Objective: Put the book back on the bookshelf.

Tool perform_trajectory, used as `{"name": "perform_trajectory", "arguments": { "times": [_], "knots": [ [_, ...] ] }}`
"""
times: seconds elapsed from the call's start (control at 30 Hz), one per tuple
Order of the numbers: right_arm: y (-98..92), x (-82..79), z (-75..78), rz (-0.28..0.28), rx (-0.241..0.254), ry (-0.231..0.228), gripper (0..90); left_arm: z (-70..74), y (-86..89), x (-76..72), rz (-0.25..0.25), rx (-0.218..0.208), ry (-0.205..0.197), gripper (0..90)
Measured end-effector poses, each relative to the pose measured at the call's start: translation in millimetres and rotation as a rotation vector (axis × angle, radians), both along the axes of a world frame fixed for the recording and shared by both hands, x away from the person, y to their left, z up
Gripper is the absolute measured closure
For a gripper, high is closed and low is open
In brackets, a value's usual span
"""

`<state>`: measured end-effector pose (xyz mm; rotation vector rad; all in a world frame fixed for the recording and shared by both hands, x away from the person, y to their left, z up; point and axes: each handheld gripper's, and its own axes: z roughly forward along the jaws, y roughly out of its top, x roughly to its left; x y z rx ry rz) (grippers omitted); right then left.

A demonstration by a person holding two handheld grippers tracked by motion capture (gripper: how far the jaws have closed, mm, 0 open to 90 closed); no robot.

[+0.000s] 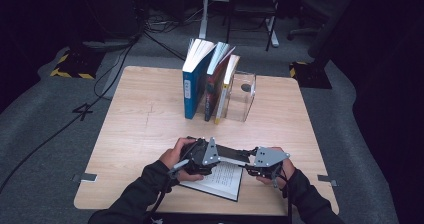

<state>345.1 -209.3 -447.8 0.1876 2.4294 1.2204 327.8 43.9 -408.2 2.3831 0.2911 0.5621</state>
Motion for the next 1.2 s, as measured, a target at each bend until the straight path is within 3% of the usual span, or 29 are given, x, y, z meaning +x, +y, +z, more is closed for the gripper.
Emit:
{"name": "perform_trajectory", "arguments": {
  "times": [0.17, 0.27, 0.33, 0.5, 0.57, 0.6, 0.63, 0.7, 0.8, 0.93, 1.1, 1.13, 1.2],
  "knots": [
    [-0.3, 2.1, -1.4, -0.009, 0.034, 0.036, 59.8, -4.4, 4.8, -3.7, -0.002, -0.029, -0.028, 57.2],
    [-3.1, 5.8, 0.3, -0.013, 0.058, 0.091, 41.1, -7.5, 10.2, -6.1, -0.008, -0.056, -0.035, 57.7],
    [-6.4, 7.7, 1.6, -0.024, 0.064, 0.112, 38.8, -7.6, 13.4, -6.2, -0.001, -0.070, -0.029, 57.7],
    [-35.5, 15.4, 5.4, -0.094, 0.101, 0.139, 34.1, -8.0, 38.3, -2.2, 0.050, -0.177, -0.003, 57.7],
    [-40.4, 18.1, 4.4, -0.114, 0.100, 0.143, 34.0, -8.1, 43.1, -1.3, 0.060, -0.201, 0.007, 57.7],
    [-46.0, 23.3, -0.8, -0.142, 0.101, 0.170, 34.2, -7.3, 52.2, 0.3, 0.076, -0.254, 0.026, 57.7],
    [-46.0, 23.3, -0.8, -0.142, 0.101, 0.170, 34.2, -7.3, 52.2, 0.3, 0.076, -0.254, 0.026, 57.7],
    [-46.4, 28.6, -8.8, -0.167, 0.073, 0.198, 34.3, -6.6, 61.7, 1.4, 0.088, -0.301, 0.046, 57.8],
    [-41.7, 34.4, -20.3, -0.169, 0.048, 0.232, 34.6, -6.5, 69.1, 1.8, 0.104, -0.329, 0.053, 57.8],
    [-15.5, 38.5, -33.9, -0.138, 0.002, 0.263, 34.4, -6.9, 83.1, 3.8, 0.119, -0.394, 0.074, 57.8],
    [-1.5, 37.2, -34.0, -0.101, 0.043, 0.273, 33.4, -8.6, 91.1, 3.8, 0.119, -0.430, 0.084, 57.6],
    [1.2, 34.7, -28.4, -0.078, 0.114, 0.270, 35.1, -9.2, 91.3, 3.3, 0.121, -0.437, 0.089, 57.6],
    [3.3, 32.3, -24.8, -0.083, 0.120, 0.238, 35.0, -10.2, 95.5, 3.4, 0.124, -0.459, 0.093, 57.6]
  ]
}}
